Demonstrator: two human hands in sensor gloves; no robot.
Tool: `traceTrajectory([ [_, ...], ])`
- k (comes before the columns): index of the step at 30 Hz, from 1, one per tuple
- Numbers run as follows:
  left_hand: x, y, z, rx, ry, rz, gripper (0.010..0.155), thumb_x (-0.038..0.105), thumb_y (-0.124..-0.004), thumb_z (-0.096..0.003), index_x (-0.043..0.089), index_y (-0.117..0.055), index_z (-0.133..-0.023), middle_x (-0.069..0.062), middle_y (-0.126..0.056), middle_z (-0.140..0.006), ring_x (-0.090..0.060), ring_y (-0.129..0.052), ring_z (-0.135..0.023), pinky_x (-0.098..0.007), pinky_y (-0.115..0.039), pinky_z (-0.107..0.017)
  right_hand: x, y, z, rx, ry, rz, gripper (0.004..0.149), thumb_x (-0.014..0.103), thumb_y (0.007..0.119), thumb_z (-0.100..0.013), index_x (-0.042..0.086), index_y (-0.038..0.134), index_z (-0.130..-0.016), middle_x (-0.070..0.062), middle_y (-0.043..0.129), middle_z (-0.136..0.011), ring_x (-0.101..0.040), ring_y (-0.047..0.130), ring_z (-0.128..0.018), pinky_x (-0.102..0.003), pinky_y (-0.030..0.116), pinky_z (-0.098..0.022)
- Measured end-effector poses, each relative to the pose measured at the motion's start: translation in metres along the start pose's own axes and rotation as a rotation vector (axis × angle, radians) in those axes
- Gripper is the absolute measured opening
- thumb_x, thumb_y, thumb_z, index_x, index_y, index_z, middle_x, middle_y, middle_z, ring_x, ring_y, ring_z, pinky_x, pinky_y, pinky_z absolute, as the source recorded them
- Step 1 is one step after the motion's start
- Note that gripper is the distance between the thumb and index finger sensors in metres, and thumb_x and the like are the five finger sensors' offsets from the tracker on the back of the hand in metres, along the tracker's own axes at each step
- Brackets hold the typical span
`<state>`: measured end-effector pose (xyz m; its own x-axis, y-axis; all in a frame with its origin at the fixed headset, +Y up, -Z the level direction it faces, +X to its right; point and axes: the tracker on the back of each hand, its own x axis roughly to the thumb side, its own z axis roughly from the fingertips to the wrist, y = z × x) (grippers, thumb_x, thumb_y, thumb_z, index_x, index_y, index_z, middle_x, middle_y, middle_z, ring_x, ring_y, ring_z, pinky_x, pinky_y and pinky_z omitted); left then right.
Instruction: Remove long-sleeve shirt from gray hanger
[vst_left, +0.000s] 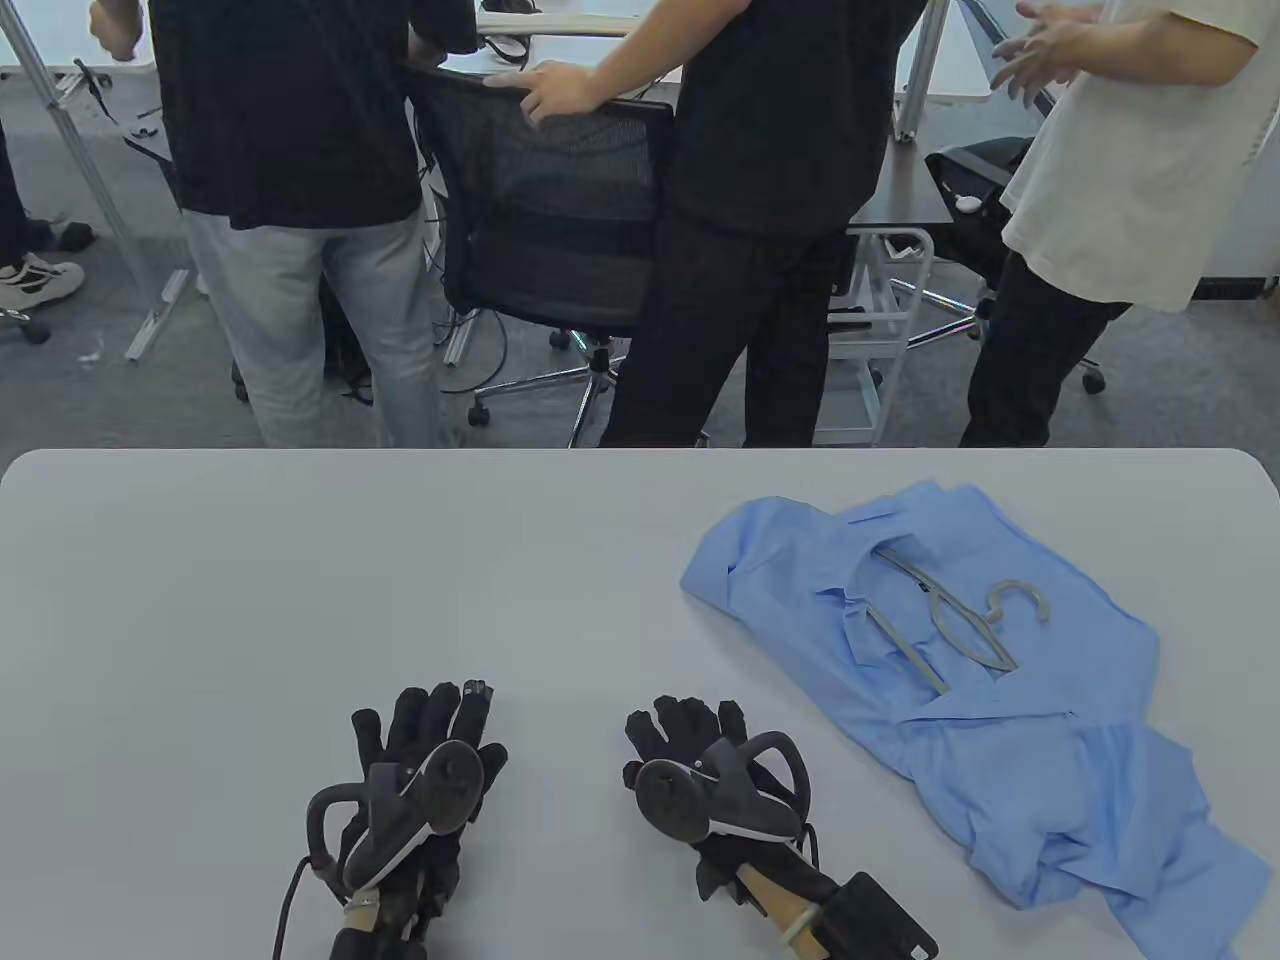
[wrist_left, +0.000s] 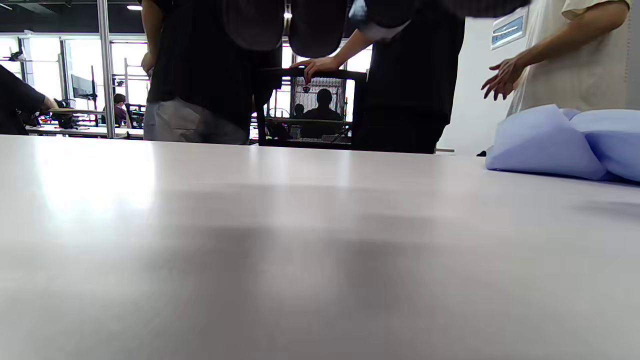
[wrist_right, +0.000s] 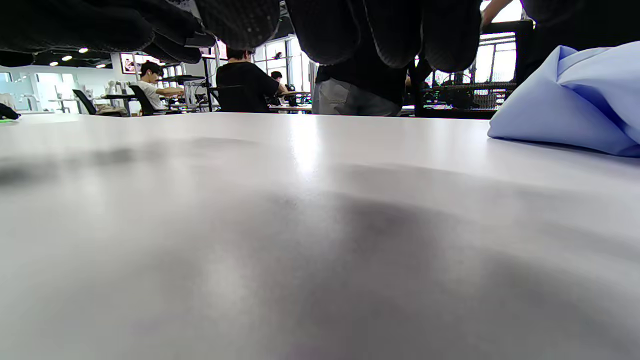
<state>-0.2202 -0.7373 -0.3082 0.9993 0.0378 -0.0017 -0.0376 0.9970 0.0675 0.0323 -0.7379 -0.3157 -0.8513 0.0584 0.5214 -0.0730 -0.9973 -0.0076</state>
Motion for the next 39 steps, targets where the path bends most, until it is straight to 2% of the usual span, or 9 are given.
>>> traceTrajectory([
  [12, 0.009, -0.002, 0.003, -0.011, -0.036, -0.037, 0.064, 0.066, -0.058, -0.0492, 0.047, -0.048, -0.110, 0.011, -0.057, -0.122, -0.025, -0.055, -0.116, -0.056, -0.033, -0.082, 0.001, 0.003, -0.001, 0.015, -0.004, -0.011, 0.054, 0.038, 0.066, -0.067, 0.004, 0.069, -0.109, -0.037, 0.068, -0.106, -0.058, 0.074, -0.090, -0.078, 0.059, -0.058],
  [33, 0.007, -0.009, 0.001, -0.038, -0.024, -0.143, 0.065, 0.066, -0.058, -0.0489, 0.047, -0.048, -0.110, 0.011, -0.057, -0.122, -0.025, -0.056, -0.116, -0.056, -0.033, -0.081, -0.003, 0.004, -0.002, 0.022, 0.015, -0.032, 0.054, 0.038, 0.065, -0.067, 0.004, 0.068, -0.109, -0.037, 0.068, -0.106, -0.058, 0.073, -0.090, -0.078, 0.058, -0.058],
  [39, -0.002, -0.013, 0.000, -0.056, -0.001, -0.195, 0.064, 0.065, -0.058, -0.0490, 0.047, -0.049, -0.110, 0.010, -0.058, -0.122, -0.024, -0.056, -0.115, -0.056, -0.033, -0.081, -0.009, 0.007, -0.003, 0.044, 0.042, -0.051, 0.054, 0.038, 0.065, -0.067, 0.004, 0.068, -0.109, -0.037, 0.068, -0.106, -0.058, 0.073, -0.090, -0.078, 0.058, -0.058],
])
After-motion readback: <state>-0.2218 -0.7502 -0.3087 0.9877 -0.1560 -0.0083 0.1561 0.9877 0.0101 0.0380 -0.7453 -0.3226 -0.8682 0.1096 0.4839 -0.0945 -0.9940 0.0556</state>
